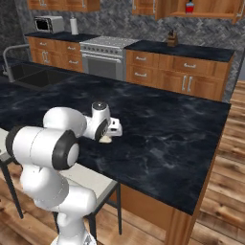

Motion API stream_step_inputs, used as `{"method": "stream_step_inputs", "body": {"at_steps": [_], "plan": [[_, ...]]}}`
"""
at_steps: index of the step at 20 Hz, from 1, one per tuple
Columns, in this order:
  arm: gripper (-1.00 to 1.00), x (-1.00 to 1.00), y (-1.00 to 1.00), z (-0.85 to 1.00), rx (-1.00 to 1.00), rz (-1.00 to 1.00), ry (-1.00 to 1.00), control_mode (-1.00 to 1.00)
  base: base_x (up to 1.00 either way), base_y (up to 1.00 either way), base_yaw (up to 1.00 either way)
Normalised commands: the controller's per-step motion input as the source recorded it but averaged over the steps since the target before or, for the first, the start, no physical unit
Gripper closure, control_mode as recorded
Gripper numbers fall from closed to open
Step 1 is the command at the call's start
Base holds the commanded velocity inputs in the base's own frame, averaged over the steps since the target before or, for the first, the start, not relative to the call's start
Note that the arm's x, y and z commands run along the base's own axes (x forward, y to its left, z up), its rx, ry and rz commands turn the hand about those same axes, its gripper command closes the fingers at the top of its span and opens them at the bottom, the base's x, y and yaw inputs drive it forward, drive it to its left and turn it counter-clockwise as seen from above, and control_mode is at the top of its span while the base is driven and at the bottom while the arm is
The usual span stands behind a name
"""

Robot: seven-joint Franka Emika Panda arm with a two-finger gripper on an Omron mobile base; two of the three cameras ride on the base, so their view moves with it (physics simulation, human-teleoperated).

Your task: Get the candle and the liquor from the cabinet and move them to the dining counter.

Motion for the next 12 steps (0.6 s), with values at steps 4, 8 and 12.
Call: {"method": "stream_step_inputs", "body": {"at_steps": [4, 8, 12], "plan": [[-1.00, 0.28, -0.01, -0.32, 0.01, 0.00, -0.06, -1.00, 0.00, 0.00, 0.00], [-1.00, 0.03, -0.01, -0.11, 0.00, 0.00, -0.12, -1.00, 0.00, 0.00, 0.00], [-1.00, 0.00, 0.00, -0.04, 0.00, -0.01, -0.13, -1.00, 0.00, 0.00, 0.00]]}}
